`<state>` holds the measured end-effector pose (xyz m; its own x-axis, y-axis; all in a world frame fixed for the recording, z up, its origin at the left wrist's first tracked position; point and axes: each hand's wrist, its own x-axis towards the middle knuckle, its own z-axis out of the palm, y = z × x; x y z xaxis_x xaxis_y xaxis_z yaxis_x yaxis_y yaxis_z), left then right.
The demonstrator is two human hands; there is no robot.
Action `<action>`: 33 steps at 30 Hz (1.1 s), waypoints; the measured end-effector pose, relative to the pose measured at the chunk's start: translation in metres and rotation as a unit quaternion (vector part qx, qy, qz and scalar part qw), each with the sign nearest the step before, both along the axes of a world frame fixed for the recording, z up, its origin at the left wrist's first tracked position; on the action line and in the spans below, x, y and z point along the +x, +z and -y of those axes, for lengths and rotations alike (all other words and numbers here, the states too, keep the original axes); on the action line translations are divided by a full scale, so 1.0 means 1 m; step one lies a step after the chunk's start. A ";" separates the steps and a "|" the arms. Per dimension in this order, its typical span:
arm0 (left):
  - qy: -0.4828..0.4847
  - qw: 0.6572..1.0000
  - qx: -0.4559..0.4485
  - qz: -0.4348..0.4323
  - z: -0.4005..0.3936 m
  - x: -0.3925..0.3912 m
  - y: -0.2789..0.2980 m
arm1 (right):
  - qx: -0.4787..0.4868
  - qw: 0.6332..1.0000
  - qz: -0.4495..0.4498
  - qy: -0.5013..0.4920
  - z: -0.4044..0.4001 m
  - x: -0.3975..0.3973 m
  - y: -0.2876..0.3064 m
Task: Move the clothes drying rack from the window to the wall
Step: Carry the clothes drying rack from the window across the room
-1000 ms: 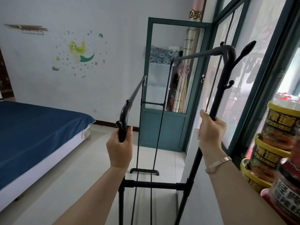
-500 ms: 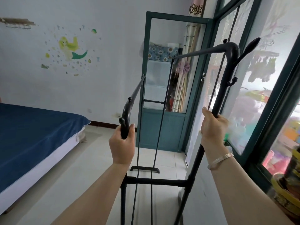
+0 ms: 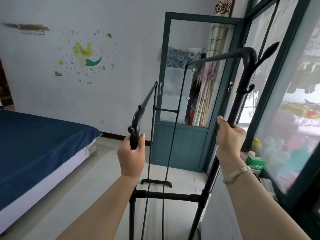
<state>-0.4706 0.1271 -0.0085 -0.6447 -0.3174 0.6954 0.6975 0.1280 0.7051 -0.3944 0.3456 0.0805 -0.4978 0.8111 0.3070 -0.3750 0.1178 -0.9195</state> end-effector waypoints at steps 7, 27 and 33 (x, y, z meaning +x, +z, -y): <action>0.023 0.999 0.008 0.024 -0.032 -0.047 0.007 | -0.006 1.000 0.010 0.022 -0.036 -0.066 0.004; 0.040 0.998 0.006 0.038 -0.010 -0.183 0.005 | -0.014 0.998 -0.003 0.055 -0.018 -0.212 0.004; 0.049 0.997 0.014 0.053 0.007 -0.222 0.002 | -0.002 0.998 0.005 0.064 -0.004 -0.255 0.001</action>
